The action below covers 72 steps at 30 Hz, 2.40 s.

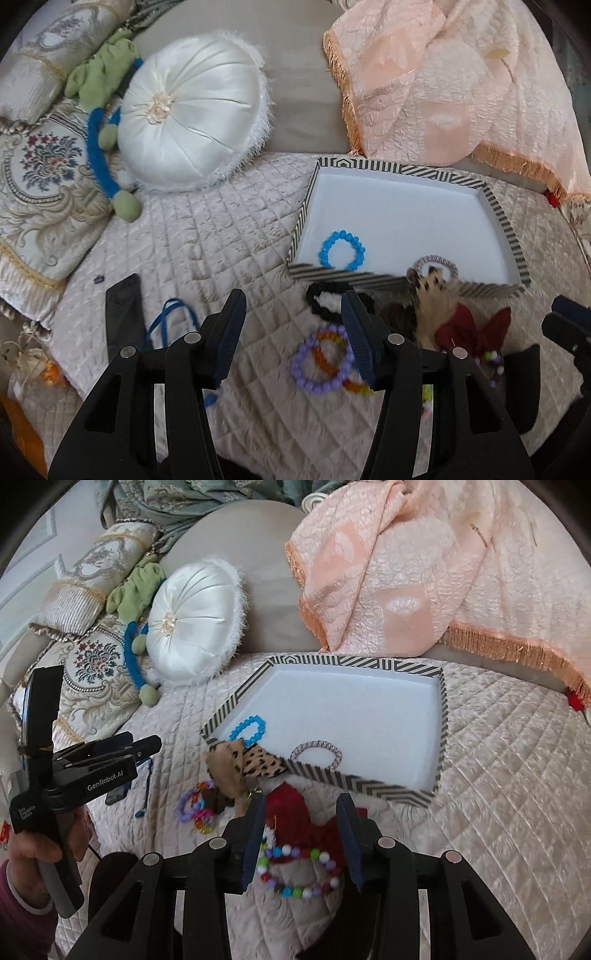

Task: Organize jewelry

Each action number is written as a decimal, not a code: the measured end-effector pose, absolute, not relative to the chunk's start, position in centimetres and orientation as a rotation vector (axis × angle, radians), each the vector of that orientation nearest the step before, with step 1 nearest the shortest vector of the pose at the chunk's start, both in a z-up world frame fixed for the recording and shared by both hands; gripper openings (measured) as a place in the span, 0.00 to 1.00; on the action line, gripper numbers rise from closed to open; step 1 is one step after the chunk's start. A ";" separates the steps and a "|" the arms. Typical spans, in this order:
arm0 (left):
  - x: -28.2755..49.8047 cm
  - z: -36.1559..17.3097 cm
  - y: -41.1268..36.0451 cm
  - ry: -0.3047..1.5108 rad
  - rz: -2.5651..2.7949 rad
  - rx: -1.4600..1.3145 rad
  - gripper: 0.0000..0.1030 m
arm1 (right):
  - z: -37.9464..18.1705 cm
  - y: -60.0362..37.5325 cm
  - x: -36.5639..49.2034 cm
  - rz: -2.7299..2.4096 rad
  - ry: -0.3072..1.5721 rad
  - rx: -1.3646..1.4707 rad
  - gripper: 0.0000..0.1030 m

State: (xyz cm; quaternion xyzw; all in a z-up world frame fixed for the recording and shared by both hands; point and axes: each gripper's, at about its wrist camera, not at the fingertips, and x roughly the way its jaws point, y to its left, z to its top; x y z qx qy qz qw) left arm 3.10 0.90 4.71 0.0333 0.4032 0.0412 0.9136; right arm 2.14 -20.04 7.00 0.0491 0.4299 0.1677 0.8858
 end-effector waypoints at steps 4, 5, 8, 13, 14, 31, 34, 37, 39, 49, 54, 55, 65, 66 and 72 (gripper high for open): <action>1.2 4.6 0.8 0.830 0.082 0.048 0.52 | 7.4 -20.3 0.3 0.333 0.882 0.085 0.37; 0.8 4.5 0.7 0.833 0.082 0.046 0.52 | 7.5 -20.4 -0.1 0.329 0.879 0.085 0.37; -0.5 4.3 0.4 0.829 0.081 0.044 0.52 | 7.7 -20.5 -1.0 0.323 0.872 0.080 0.37; -1.6 4.1 0.4 0.832 0.074 0.034 0.52 | 7.3 -20.8 -1.8 0.309 0.878 0.071 0.37; -1.7 4.0 0.5 0.835 0.072 0.029 0.52 | 7.3 -20.9 -2.0 0.306 0.880 0.074 0.37; -3.2 1.2 4.0 0.942 0.074 -0.091 0.52 | 5.8 -22.9 -3.0 0.269 0.930 0.106 0.38; -3.3 0.7 4.0 0.955 0.072 -0.084 0.52 | 5.6 -22.7 -2.9 0.275 0.936 0.104 0.38; -3.2 0.4 3.8 0.960 0.067 -0.081 0.52 | 5.6 -22.3 -2.8 0.285 0.937 0.094 0.38; -3.2 0.3 3.6 0.961 0.063 -0.080 0.52 | 5.6 -22.1 -2.9 0.289 0.937 0.091 0.38; -2.9 0.3 3.3 0.961 0.055 -0.067 0.52 | 5.2 -21.6 -2.8 0.300 0.947 0.083 0.39; -2.5 -0.3 3.7 0.969 0.014 -0.095 0.52 | 4.8 -21.0 -2.7 0.321 0.958 0.075 0.39; -2.4 -0.5 3.9 0.974 -0.008 -0.116 0.52 | 4.7 -20.9 -2.7 0.326 0.961 0.072 0.39; -0.8 -2.1 4.0 1.017 -0.047 -0.122 0.52 | 2.2 -19.1 -1.9 0.426 1.014 0.092 0.39; -0.7 -2.2 3.8 1.019 -0.058 -0.117 0.52 | 2.1 -18.9 -1.8 0.430 1.012 0.091 0.39; 0.6 -2.6 2.3 1.025 -0.117 -0.057 0.52 | 1.2 -17.8 -1.1 0.448 1.023 0.071 0.39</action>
